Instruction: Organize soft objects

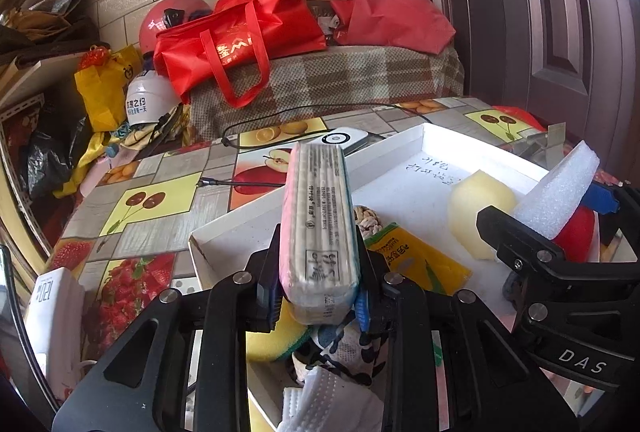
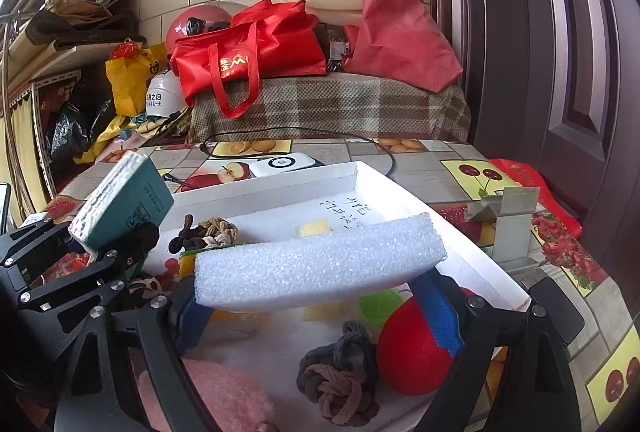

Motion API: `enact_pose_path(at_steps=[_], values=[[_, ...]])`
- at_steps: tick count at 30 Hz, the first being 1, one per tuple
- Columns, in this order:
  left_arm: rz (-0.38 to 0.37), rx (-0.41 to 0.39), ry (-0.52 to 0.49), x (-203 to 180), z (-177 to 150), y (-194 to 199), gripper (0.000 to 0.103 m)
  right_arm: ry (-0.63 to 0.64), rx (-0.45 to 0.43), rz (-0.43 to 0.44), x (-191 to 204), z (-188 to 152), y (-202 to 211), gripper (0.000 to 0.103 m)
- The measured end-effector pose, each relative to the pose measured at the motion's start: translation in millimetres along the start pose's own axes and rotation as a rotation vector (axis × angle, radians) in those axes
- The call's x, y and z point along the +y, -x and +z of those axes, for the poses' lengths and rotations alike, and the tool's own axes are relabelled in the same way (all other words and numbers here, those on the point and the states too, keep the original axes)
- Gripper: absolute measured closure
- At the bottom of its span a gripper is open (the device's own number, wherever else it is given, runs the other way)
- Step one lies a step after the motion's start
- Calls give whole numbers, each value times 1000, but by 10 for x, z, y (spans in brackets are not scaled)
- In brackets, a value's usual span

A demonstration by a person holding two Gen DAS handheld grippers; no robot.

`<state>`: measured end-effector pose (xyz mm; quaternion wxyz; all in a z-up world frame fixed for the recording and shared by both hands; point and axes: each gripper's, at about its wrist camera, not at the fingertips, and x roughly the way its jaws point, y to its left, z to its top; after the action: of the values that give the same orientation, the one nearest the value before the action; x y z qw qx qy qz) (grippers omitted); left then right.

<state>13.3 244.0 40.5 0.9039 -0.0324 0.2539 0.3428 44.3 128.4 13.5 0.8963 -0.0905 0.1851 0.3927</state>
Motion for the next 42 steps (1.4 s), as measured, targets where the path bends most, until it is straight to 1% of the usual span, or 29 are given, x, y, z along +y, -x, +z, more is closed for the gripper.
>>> enact_pose_path(at_steps=[4,7,8,9,10,11,12,14,18,22,27,30,42], values=[[3,-1,-3,-9,4,-7,77,-2,-3,-3,-9,2,7,13],[19,-5,2,3,4,-6,70,10,-11,-20,14,8,22,12],[29,-7,11,17,4,-2,63,11,-16,-33,14,7,35,11],[44,-12,26,43,3,5,50,8,-23,-49,11,8,46,9],[65,-17,46,81,1,14,41,0,-30,-62,-2,9,60,6],[87,-21,72,125,-2,22,23,-8,-38,-68,-19,8,76,2],[99,-22,94,169,-8,26,10,-20,-46,-72,-38,6,92,0],[110,-22,116,216,-16,26,4,-25,-63,-67,-44,1,125,0],[122,-39,123,220,-26,57,4,-6,-84,-73,3,4,157,0],[128,-73,135,235,-43,127,0,-6,-107,-57,-1,7,190,0],[125,-156,161,271,-68,289,0,11,-155,8,21,-9,275,0],[125,-183,164,277,-79,343,0,16,-180,23,37,-13,314,0],[129,-176,163,253,-169,492,0,16,-180,-15,26,-109,469,0]])
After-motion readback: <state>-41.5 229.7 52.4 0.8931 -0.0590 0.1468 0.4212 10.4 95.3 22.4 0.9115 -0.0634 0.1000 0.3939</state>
